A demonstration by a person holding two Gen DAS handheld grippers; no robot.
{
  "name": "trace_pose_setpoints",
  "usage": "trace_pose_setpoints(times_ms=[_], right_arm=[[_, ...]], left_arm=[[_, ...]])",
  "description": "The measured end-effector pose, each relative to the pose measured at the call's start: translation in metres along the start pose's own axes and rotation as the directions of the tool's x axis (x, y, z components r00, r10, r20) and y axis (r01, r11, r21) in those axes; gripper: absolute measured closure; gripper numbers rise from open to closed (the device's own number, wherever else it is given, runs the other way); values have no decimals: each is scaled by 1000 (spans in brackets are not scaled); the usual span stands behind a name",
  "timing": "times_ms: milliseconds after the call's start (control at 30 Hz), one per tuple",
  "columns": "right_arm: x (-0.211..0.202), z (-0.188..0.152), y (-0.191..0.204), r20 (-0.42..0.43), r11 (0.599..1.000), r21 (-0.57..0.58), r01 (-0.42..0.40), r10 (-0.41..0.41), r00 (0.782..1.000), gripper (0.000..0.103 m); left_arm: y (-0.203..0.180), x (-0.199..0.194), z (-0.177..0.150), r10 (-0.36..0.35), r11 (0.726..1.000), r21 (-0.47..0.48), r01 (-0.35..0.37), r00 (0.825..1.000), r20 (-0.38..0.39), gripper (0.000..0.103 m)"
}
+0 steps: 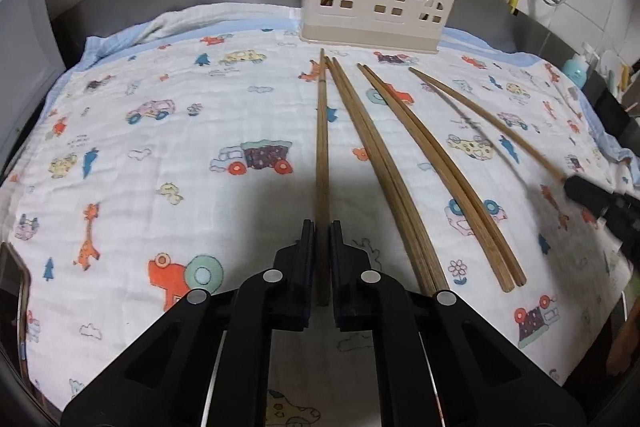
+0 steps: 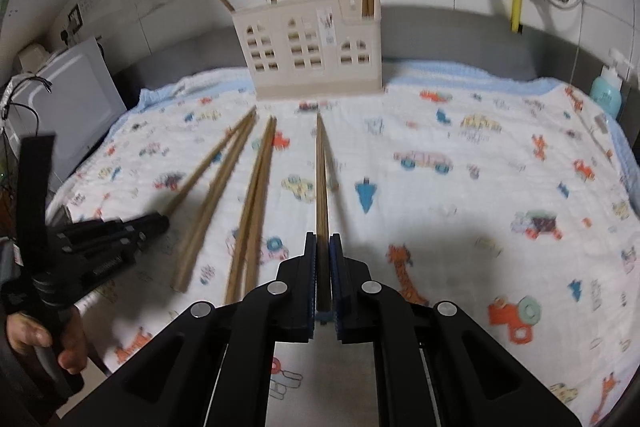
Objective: Organize utensils
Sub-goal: 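Close the left gripper on a chopstick while the right gripper holds its chopstick, then lift both held chopsticks upright and carry them over the beige holder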
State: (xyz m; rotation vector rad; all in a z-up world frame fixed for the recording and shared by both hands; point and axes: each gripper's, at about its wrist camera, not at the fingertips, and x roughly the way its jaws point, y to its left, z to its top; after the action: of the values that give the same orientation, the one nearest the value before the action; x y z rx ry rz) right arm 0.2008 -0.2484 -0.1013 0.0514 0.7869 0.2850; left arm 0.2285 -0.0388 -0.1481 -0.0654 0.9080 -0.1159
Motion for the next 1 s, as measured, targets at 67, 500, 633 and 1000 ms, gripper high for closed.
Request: trace_pose_setpoints(times_ms=[67,500,633,1000], right_arm=[[-12,12,1,36,1000,-6,-3,4,999,97],[-58,97,18,152,991,-134,-18,39,988,97],[-66,123,23,157,987,-159,-37,63,986,97],[-75,186,38,200,974,-225,1,45,979,97]], left_arm=[[0,0,0,-8,1000,10,8,1000,-2,96],[8,-25,11,-34,998,47,32,998,55,96],[13,-50,29,-38,998,52,31,991,128,96],[11,-91,91,-69,993,108,44,967,245,96]])
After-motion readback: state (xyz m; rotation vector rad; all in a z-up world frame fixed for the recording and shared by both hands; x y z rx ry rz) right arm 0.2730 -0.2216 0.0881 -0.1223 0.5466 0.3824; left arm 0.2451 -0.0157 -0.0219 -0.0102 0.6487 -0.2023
